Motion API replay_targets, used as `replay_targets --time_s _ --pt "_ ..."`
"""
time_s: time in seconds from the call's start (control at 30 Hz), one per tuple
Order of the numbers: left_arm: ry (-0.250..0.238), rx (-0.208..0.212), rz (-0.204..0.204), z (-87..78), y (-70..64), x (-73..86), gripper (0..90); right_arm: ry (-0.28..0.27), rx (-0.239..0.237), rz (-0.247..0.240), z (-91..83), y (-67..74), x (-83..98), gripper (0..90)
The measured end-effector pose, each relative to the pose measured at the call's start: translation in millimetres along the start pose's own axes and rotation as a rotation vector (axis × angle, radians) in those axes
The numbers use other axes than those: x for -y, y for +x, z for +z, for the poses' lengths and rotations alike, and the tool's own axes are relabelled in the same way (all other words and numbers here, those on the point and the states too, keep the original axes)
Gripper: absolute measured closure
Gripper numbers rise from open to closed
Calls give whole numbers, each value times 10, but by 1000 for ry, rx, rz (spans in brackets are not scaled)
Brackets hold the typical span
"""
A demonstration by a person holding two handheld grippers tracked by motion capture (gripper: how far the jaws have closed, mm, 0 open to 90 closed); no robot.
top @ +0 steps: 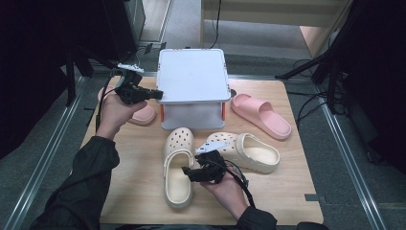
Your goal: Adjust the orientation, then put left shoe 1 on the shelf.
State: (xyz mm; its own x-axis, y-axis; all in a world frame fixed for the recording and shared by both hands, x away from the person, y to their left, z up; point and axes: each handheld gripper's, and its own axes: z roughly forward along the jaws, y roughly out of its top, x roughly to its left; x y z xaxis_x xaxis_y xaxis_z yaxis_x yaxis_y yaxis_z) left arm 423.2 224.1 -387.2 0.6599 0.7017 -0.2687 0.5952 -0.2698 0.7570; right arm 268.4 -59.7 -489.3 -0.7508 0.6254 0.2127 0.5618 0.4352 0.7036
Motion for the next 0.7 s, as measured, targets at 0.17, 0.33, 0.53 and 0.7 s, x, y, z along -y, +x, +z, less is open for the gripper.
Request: replay_targets --time_s 0.17,0.33,0.53,0.7 --pt "-3 3 14 29 -37 -1 894 -16 17 13 97 -12 -4 446" --pt "8 -15 22 7 -65 7 894 -20 46 11 139 -10 -3 521" --pt "-2 -12 17 5 -63 26 893 -21 38 49 144 -51 -15 583" --pt "-3 -23 29 7 -81 26 892 -25 37 77 122 -82 -22 695"
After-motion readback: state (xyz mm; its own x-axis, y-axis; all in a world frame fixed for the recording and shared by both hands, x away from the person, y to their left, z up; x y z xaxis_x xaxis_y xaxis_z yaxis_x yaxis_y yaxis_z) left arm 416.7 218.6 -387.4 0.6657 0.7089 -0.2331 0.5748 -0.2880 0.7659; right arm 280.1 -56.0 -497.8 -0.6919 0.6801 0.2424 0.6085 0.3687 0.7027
